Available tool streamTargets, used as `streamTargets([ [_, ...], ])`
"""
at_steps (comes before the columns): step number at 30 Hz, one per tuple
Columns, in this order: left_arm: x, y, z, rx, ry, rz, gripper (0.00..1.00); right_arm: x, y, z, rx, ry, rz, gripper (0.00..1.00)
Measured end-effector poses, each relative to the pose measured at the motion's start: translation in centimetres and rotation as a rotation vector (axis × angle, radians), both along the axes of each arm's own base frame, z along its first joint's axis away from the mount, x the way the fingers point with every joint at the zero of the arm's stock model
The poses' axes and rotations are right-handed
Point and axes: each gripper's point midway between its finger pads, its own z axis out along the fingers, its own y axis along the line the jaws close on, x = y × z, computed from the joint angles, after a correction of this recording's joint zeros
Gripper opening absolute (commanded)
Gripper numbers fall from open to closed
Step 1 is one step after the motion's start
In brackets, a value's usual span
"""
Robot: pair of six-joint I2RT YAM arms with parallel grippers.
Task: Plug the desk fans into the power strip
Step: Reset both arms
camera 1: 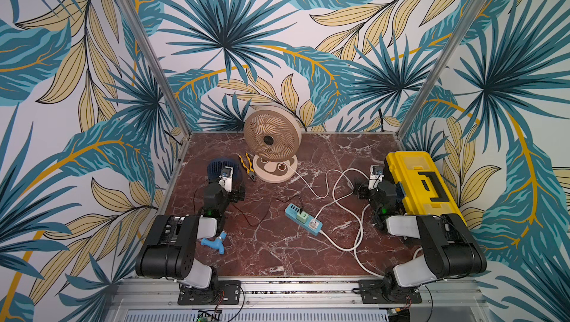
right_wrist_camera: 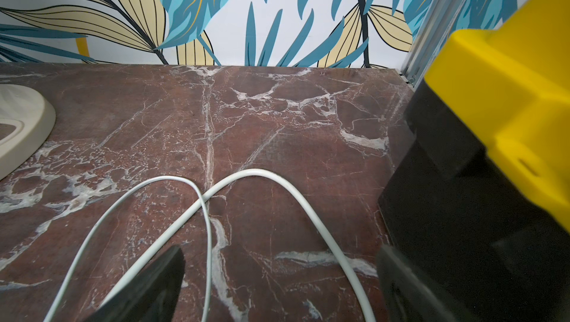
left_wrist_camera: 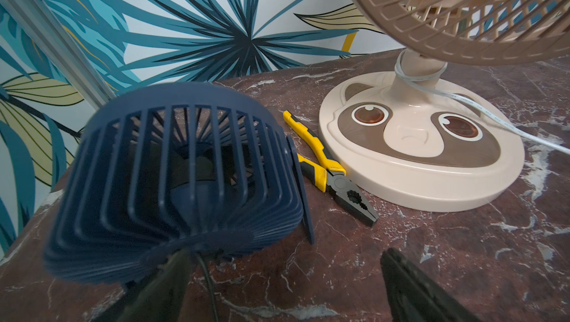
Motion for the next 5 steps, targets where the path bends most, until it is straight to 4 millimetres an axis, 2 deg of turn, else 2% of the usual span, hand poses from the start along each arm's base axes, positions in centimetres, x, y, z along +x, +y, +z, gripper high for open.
streamTargets([
  [5,0.0,0.0,0.0,0.0,0.0,0.0,1.0,0.0,0.0,0.0,0.0,0.0,0.0,0.99],
])
